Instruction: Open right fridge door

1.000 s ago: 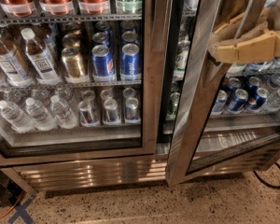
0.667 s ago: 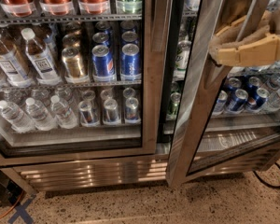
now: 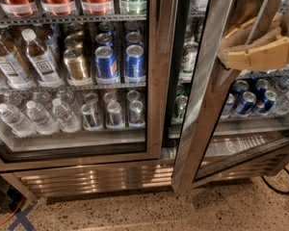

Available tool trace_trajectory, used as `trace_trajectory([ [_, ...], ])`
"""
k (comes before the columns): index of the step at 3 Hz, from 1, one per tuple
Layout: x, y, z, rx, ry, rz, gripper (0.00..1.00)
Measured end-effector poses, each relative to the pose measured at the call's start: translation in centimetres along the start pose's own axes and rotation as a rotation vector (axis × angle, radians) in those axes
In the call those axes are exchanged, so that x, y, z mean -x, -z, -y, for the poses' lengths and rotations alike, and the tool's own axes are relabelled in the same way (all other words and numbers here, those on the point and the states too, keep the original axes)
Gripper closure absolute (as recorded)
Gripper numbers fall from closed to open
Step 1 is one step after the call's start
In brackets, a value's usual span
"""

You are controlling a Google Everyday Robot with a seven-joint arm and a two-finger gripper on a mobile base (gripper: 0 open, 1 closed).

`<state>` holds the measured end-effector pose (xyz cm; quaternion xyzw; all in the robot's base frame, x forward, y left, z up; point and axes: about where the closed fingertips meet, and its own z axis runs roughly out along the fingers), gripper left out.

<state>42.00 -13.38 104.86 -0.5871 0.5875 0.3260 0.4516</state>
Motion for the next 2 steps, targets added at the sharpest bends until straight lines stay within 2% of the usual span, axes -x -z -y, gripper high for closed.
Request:
trace_trajectory([
  [2, -0.02, 0.24, -0.43, 0.005, 0.000, 0.003, 1.00],
])
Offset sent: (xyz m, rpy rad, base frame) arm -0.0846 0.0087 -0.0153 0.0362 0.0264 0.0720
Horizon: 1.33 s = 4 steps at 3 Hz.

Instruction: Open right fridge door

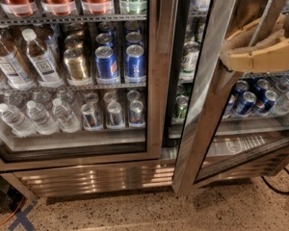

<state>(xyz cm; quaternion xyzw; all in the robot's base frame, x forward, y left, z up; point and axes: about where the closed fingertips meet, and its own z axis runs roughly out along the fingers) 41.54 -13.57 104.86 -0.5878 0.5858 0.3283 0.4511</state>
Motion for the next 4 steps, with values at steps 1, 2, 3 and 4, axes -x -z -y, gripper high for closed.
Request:
trace_trajectory([
  [1, -0.02, 0.05, 0.01, 0.000, 0.000, 0.000, 1.00],
  [2, -0.02, 0.05, 0.01, 0.000, 0.000, 0.000, 0.82],
  [3, -0.01, 0.05, 0.01, 0.000, 0.000, 0.000, 0.57],
  [4, -0.01, 0.05, 0.01, 0.000, 0.000, 0.000, 0.36],
])
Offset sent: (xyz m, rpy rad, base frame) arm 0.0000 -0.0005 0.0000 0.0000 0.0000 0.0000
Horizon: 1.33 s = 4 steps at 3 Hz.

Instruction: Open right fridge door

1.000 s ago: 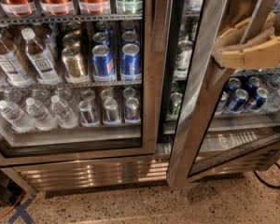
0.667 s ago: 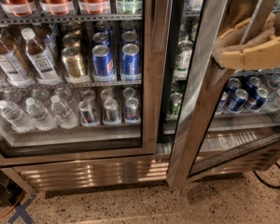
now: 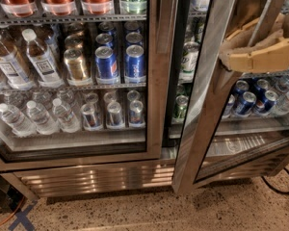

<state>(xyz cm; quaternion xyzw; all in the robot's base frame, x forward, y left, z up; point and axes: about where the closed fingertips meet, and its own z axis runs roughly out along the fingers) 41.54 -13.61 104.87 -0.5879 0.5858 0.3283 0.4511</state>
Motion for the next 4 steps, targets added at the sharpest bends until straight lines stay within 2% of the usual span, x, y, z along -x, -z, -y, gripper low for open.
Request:
trace_trajectory([
  [1, 0.0, 0.0, 0.0, 0.000, 0.000, 0.000, 0.10],
  [2, 0.0, 0.0, 0.0, 0.000, 0.000, 0.000, 0.00],
  [3, 0.1, 0.0, 0.0, 0.000, 0.002, 0.001, 0.00],
  [4, 0.9, 1.8, -2.4, -0.064, 0.011, -0.019, 0.00],
])
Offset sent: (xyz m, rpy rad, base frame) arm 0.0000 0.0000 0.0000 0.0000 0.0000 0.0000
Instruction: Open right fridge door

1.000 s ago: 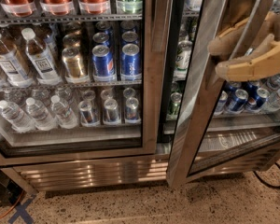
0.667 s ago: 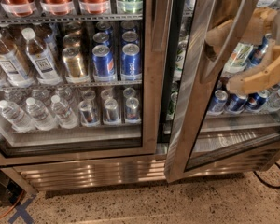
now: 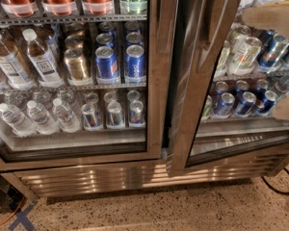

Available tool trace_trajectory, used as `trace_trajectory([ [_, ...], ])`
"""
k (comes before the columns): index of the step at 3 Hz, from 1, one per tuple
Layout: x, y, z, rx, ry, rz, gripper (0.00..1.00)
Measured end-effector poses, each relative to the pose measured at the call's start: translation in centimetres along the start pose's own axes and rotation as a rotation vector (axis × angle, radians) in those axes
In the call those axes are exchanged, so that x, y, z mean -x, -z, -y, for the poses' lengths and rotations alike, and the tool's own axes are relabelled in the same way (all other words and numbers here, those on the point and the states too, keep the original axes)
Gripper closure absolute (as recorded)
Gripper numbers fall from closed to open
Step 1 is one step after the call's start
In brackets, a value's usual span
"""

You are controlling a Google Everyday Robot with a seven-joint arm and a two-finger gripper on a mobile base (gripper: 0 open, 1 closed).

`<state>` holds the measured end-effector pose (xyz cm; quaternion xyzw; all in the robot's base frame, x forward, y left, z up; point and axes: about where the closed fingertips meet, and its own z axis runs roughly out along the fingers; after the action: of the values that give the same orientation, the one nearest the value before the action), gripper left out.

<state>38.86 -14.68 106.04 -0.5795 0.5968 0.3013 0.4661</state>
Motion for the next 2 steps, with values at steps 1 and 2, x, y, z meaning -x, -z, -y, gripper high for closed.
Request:
trace_trajectory([
  [1, 1.8, 3.8, -4.6, -0.129, 0.007, -0.038, 0.00],
  [2, 4.4, 8.1, -10.0, -0.309, 0.014, -0.130, 0.00],
])
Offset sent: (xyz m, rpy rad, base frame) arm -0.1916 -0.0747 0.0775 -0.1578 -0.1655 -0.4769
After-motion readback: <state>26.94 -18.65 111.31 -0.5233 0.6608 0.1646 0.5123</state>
